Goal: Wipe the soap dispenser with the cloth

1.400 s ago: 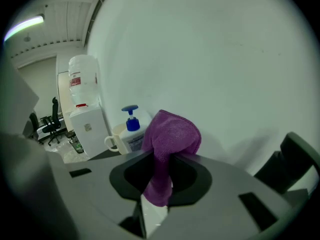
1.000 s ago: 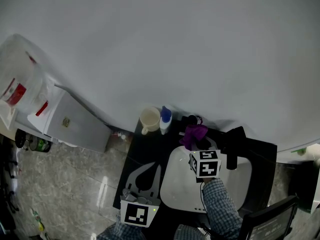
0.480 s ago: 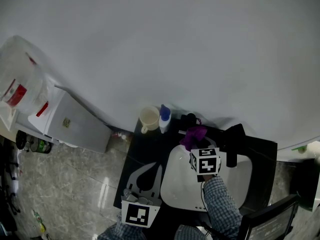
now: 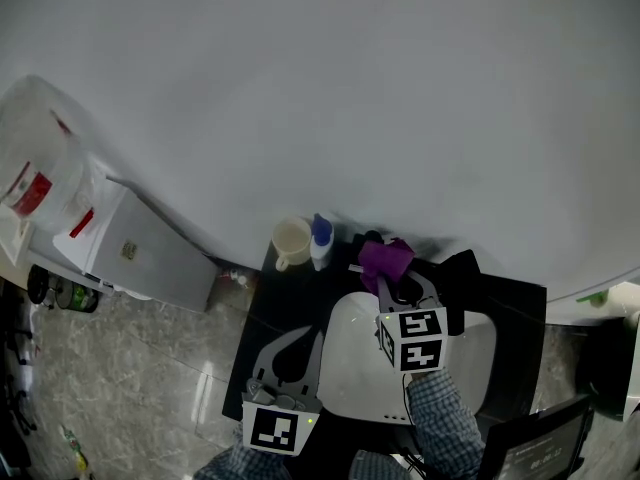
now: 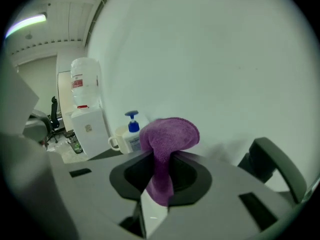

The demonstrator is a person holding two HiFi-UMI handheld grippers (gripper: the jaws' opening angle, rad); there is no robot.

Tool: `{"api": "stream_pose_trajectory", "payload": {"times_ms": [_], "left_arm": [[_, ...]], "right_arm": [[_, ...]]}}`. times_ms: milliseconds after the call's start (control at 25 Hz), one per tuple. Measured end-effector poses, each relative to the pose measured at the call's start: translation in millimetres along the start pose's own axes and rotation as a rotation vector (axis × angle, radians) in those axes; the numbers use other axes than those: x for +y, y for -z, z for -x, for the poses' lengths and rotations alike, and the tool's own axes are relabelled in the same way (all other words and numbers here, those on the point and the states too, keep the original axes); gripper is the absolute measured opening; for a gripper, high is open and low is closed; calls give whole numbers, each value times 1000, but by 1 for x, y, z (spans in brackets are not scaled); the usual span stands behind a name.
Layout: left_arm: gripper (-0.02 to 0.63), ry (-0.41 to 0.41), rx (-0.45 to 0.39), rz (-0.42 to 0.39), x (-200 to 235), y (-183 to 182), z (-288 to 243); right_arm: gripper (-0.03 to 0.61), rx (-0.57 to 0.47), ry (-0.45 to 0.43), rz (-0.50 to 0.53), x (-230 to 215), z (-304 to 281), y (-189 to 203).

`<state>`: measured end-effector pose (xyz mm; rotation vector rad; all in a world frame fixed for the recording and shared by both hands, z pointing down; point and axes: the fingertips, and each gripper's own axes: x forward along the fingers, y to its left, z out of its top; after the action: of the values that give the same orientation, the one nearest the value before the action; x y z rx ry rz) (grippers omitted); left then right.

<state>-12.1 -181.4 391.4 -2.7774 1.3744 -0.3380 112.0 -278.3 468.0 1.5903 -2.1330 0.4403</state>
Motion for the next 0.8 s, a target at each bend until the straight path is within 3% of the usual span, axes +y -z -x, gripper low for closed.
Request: {"api": "stream_pose_trajectory", "payload": {"times_ms": [200, 320, 800], "left_arm": [[2, 4, -2, -7, -3, -2, -2], [2, 0, 2, -13, -2, -3, -1], [2, -25, 27, -4, 5, 8, 4]], "right_arm": [[78, -94, 4, -7, -5, 6, -39], [78, -90, 29, -5, -15, -4, -40], [78, 118, 99, -16, -40, -45, 53]]}}
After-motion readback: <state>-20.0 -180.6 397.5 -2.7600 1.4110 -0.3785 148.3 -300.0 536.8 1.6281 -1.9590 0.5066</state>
